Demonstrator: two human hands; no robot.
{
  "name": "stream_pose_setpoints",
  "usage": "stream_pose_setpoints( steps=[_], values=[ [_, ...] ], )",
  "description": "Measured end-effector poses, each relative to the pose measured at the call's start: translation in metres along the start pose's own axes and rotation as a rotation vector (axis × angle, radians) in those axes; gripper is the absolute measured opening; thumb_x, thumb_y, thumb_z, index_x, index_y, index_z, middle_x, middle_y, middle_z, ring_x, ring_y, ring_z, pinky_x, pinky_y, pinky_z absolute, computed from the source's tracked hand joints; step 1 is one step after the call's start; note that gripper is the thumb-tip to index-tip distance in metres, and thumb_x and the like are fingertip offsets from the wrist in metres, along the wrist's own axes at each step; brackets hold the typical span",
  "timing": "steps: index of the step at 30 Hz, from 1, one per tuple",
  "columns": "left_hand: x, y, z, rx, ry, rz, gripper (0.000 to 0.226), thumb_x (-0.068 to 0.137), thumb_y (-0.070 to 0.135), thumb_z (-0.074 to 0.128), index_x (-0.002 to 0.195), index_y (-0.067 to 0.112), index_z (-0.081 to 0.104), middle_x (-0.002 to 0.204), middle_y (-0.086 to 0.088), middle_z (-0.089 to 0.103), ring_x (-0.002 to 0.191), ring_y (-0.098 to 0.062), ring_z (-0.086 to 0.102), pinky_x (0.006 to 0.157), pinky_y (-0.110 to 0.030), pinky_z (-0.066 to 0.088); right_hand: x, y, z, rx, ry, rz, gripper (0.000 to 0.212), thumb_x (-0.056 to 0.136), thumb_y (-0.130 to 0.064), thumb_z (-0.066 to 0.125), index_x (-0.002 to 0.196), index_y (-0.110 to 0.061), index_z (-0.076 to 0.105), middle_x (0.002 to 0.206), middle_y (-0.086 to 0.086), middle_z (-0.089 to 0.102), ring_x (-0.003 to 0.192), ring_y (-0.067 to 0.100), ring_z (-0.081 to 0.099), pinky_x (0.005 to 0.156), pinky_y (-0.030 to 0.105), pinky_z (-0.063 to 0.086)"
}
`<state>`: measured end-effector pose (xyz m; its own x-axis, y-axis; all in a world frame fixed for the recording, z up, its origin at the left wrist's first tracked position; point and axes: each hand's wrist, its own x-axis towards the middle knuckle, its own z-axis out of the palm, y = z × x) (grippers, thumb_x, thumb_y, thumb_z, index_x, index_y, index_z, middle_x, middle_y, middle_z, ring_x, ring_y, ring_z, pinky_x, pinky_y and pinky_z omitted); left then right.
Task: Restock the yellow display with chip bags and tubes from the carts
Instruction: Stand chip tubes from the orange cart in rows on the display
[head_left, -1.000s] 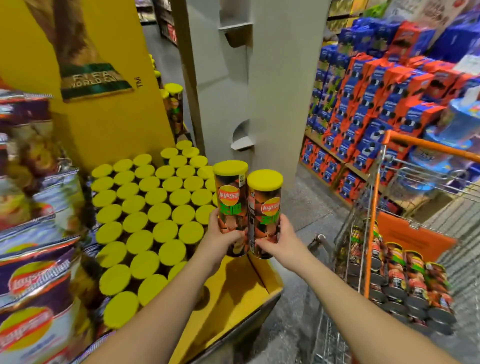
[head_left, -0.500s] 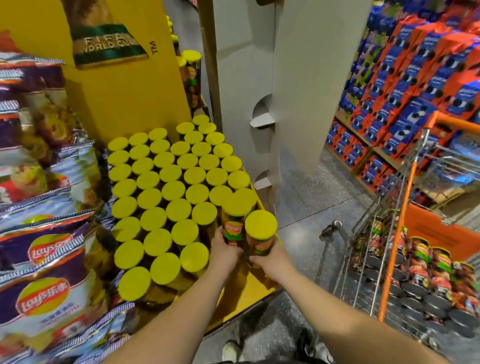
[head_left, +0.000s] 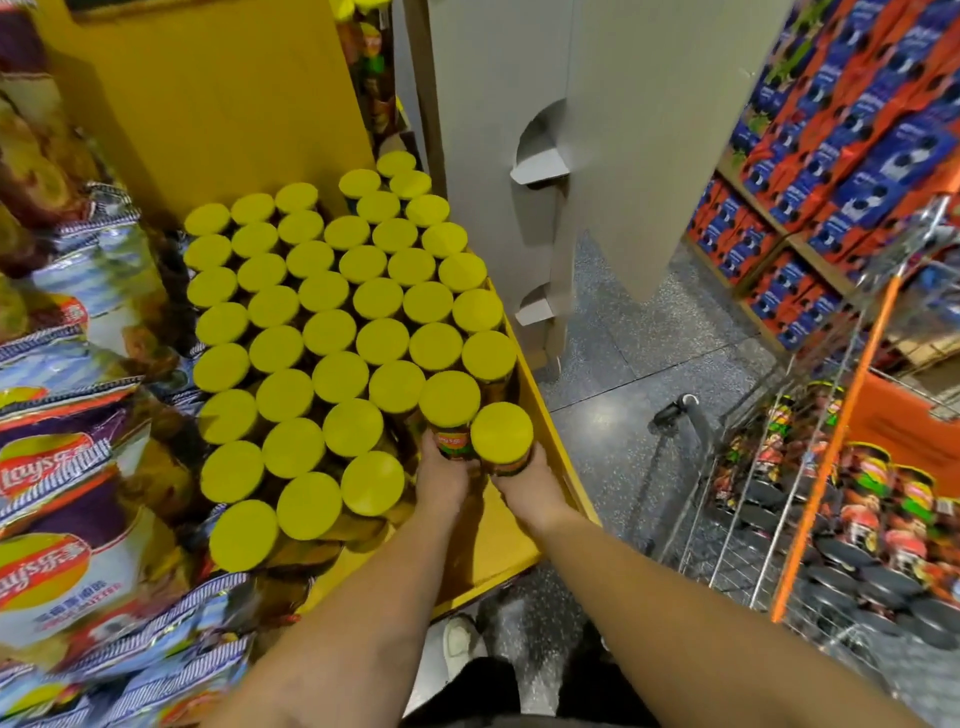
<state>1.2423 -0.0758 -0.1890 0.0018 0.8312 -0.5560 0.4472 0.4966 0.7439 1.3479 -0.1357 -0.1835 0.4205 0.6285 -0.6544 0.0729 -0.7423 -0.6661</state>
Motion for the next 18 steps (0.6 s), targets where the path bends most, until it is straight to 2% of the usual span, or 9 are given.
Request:
stream_pose_setpoints(
  steps=[3,6,8,9,10,11,13,16,18],
  values=[
    [0.002,-0.001,0.002,0.048,0.004,0.015,0.072,0.081,0.01,0.072,0.142,0.024,0.038,0.132,-0.004,0.057,0.12,-0.028,0.053,0.093,-0.034,0.044,0.007,0.0,-0.007,-0.056,-0.003,0.022,0.077,0.092,-0.017,0.062,0.153,-0.013,0.015,0.143,0.013,0.049,0.125,0.035,0.05,0.097,0.039,0.044],
    [0.007,-0.002,0.007,0.123,0.0,0.005,0.064,0.088,0.01,0.066,0.144,0.023,0.037,0.139,-0.012,0.049,0.121,-0.03,0.052,0.093,-0.033,0.042,0.013,0.002,-0.006,-0.067,0.003,0.055,0.083,0.093,-0.019,0.06,0.155,-0.01,0.005,0.15,0.014,0.041,0.134,0.036,0.042,0.106,0.038,0.037],
    [0.009,-0.001,0.009,0.148,0.018,-0.03,0.063,0.089,0.017,0.066,0.144,0.026,0.037,0.14,-0.014,0.043,0.122,-0.034,0.051,0.099,-0.036,0.041,0.016,0.002,0.001,-0.038,-0.02,0.096,0.088,0.091,-0.021,0.063,0.155,-0.009,0.003,0.141,0.014,0.048,0.129,0.034,0.047,0.106,0.042,0.038],
    [0.011,0.0,0.01,0.132,0.016,-0.046,0.062,0.089,0.019,0.067,0.144,0.025,0.037,0.139,-0.014,0.045,0.12,-0.033,0.052,0.1,-0.037,0.043,0.018,0.004,0.004,0.015,-0.037,0.131,0.09,0.088,-0.021,0.066,0.154,-0.012,0.007,0.126,0.011,0.055,0.115,0.032,0.054,0.1,0.045,0.045],
    [0.014,-0.001,0.012,0.102,0.007,-0.062,0.063,0.089,0.02,0.068,0.144,0.024,0.037,0.138,-0.012,0.049,0.118,-0.032,0.055,0.099,-0.039,0.045,0.021,0.005,0.006,0.092,-0.052,0.161,0.088,0.084,-0.022,0.069,0.153,-0.017,0.014,0.111,0.008,0.057,0.098,0.028,0.058,0.085,0.046,0.053],
    [0.015,0.0,0.012,0.07,-0.007,-0.081,0.065,0.088,0.02,0.068,0.145,0.022,0.035,0.136,-0.011,0.054,0.116,-0.031,0.057,0.097,-0.041,0.047,0.022,0.006,0.008,0.157,-0.065,0.174,0.082,0.082,-0.021,0.069,0.149,-0.021,0.023,0.105,0.006,0.055,0.084,0.024,0.058,0.067,0.04,0.056],
    [0.018,0.001,0.014,-0.012,-0.009,-0.119,0.066,0.088,0.016,0.068,0.145,0.018,0.035,0.131,-0.011,0.059,0.113,-0.031,0.059,0.093,-0.038,0.049,0.028,0.007,0.009,0.22,-0.065,0.169,0.071,0.083,-0.018,0.068,0.144,-0.021,0.031,0.111,0.007,0.053,0.083,0.022,0.058,0.055,0.029,0.051],
    [0.021,0.003,0.018,-0.15,0.071,-0.165,0.063,0.089,0.012,0.065,0.144,0.014,0.035,0.117,-0.013,0.063,0.103,-0.029,0.061,0.083,-0.035,0.047,0.031,-0.002,0.008,0.199,-0.1,0.17,0.068,0.088,-0.015,0.064,0.144,-0.013,0.026,0.122,0.012,0.052,0.104,0.028,0.056,0.075,0.038,0.056],
    [0.023,0.005,0.021,-0.246,0.085,-0.189,0.06,0.088,0.009,0.065,0.141,0.012,0.036,0.107,-0.014,0.065,0.089,-0.029,0.063,0.077,-0.038,0.05,0.031,-0.007,0.007,0.175,-0.105,0.178,0.061,0.089,-0.015,0.06,0.141,-0.009,0.028,0.117,0.015,0.053,0.099,0.028,0.057,0.079,0.038,0.054]
  ],
)
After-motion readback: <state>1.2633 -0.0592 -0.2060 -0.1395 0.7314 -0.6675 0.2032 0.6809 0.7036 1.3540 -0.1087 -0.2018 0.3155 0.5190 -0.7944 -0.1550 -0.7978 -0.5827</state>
